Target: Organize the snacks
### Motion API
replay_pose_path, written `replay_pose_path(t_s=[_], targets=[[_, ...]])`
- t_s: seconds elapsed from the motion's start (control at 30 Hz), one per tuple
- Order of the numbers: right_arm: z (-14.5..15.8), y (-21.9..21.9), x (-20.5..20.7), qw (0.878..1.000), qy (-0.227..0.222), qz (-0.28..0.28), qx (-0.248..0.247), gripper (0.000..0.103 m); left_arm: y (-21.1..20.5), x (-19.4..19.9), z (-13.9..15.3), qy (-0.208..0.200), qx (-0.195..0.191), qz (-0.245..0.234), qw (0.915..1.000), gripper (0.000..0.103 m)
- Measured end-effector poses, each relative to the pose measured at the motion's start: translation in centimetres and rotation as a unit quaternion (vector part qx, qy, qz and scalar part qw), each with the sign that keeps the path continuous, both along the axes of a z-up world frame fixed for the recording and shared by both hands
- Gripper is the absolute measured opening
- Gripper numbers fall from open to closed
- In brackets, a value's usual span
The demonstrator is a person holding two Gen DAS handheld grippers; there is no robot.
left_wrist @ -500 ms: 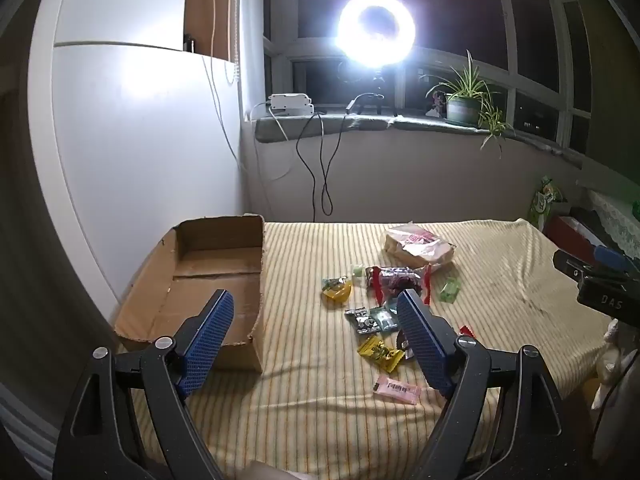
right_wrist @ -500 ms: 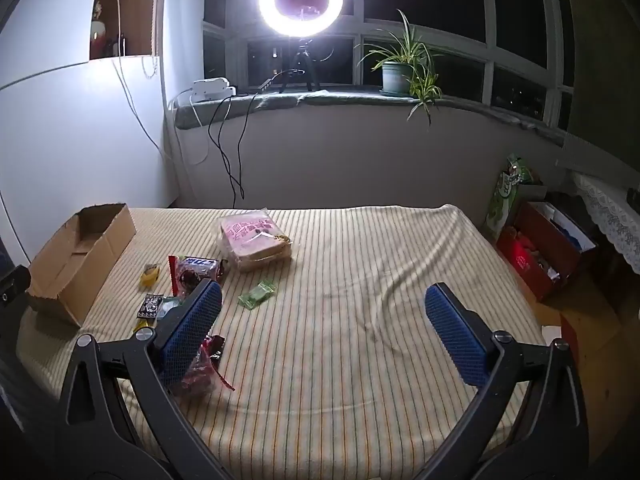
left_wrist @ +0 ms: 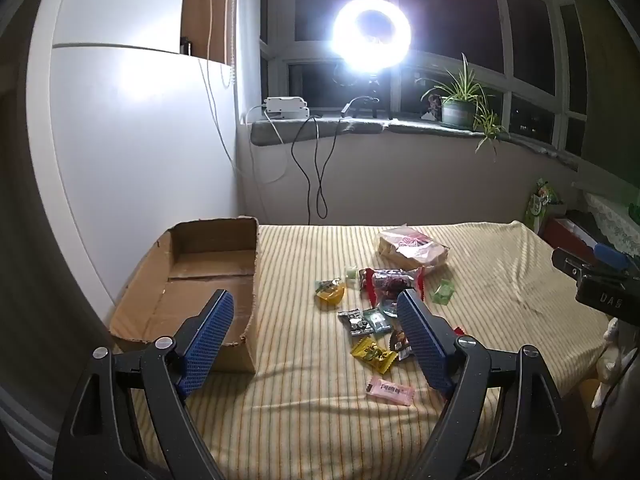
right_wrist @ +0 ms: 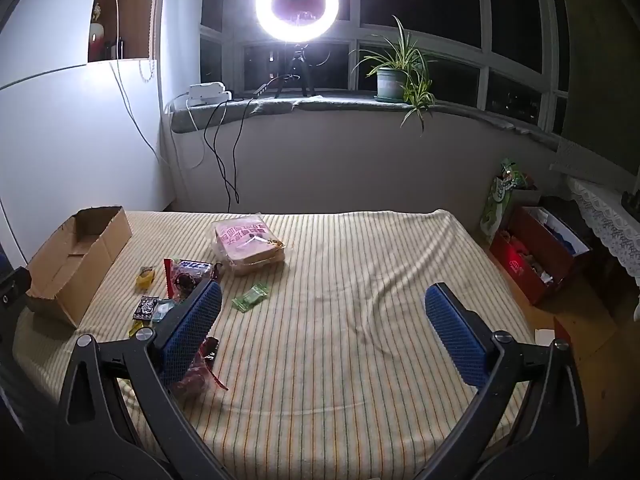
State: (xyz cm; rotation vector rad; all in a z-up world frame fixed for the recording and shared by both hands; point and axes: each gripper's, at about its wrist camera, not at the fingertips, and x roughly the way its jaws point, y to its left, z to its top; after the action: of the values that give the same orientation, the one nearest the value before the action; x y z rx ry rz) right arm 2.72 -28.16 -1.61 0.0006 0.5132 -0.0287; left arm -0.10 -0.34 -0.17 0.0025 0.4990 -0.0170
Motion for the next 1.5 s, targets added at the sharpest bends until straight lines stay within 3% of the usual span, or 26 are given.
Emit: replay_pose_path(t_s=[1.5], targets=[[-0.36,0.38,0.28,1.0,0.001,-0.001,-0.005,0.103,0.28,0.37,0.04,0.005,-0.004,-0.003,1.0,0.084]])
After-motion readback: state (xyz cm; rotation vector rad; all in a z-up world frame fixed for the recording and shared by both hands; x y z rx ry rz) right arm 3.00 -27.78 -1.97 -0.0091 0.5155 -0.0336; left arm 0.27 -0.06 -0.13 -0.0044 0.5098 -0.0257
